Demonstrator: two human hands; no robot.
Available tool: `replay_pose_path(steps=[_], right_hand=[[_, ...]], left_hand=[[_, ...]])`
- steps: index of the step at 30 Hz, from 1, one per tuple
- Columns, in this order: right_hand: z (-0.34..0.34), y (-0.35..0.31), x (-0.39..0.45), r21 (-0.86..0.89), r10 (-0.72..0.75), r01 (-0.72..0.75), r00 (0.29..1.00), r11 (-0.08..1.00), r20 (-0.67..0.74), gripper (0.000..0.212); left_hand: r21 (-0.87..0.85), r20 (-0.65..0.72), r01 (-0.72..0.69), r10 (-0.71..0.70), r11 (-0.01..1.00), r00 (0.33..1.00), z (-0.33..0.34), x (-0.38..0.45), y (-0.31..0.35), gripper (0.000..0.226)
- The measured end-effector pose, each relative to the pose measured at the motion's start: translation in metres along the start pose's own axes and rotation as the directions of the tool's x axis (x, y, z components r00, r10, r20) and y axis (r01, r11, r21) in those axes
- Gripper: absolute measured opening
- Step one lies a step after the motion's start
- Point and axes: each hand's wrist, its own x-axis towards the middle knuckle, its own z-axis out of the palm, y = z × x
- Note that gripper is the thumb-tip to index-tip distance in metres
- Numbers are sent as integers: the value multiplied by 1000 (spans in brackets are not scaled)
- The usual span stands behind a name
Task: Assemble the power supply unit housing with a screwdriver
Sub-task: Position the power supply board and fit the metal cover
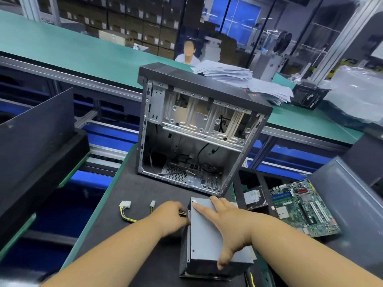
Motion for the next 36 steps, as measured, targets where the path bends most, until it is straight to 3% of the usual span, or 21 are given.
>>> replay_pose_path(steps=[7, 14, 25, 36], right_hand=[[7, -1, 7, -1, 12, -12, 999, 1000, -32, 147], [16, 1, 6, 16, 22, -21, 998, 1000, -51, 148], [20, 1, 2, -15, 28, -30, 997, 999, -76, 149], [16, 1, 5, -19, 12, -13, 998, 1000, -61, 147]], left_hand=[[14, 9, 6, -6, 1000, 1000, 1, 0, 1, 33], [-3, 18, 13, -13, 1000, 1000, 2, 1, -2, 23], [94, 38, -7, 3, 996, 999, 10, -1, 7, 36], [73, 41, 74, -77, 995, 996, 10, -2, 14, 33]])
